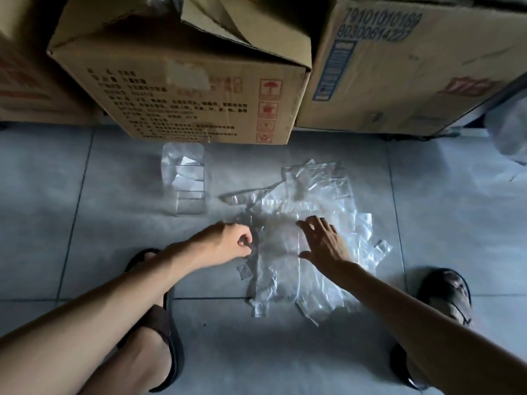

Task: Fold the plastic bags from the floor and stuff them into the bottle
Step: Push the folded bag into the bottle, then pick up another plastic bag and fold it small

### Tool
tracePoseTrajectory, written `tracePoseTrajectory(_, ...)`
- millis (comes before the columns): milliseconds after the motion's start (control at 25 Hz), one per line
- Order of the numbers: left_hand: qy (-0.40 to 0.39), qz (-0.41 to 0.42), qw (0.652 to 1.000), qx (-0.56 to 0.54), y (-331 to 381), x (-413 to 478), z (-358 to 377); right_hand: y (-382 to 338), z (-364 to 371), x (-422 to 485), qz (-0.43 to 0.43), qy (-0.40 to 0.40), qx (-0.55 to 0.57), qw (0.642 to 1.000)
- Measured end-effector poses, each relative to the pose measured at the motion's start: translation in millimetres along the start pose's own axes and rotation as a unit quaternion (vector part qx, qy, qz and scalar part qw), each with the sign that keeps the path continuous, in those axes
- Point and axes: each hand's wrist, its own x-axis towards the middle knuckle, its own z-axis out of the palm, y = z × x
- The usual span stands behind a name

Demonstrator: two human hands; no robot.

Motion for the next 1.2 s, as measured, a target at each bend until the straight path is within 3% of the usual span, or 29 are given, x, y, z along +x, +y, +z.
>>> tracePoseTrajectory(160, 0.025, -0.029, 0.998, -0.055, 4.0, 1.4, 8.8, -0.8, 9.6, 17.1, 0.007, 0.059, 0.059, 0.996)
tracePoseTrajectory(360, 0.012, -0.055, 0.994, -0.091, 9.2, -0.1, 14.1, 4.7, 8.1, 19.4, -0.035, 0.121, 0.027, 0.992)
tracePoseTrajectory(800, 0.039, -0.036, 0.99, -0.13, 17.7, -10.2, 11.1, 10.8, -27.0, 23.3, -0.121, 0.068, 0.044, 0.989)
tracePoseTrajectory(960, 0.035, -0.041, 0.99, -0.13, 11.5, -6.4, 12.8, 8.7, -19.0, 26.6, -0.175, 0.113, 0.032, 0.978)
tracePoseTrajectory(1200, 0.041, -0.065, 0.982, -0.175, 7.9, -3.5, 14.6, 8.1, -18.2, 28.7, -0.176, 0.136, 0.04, 0.974)
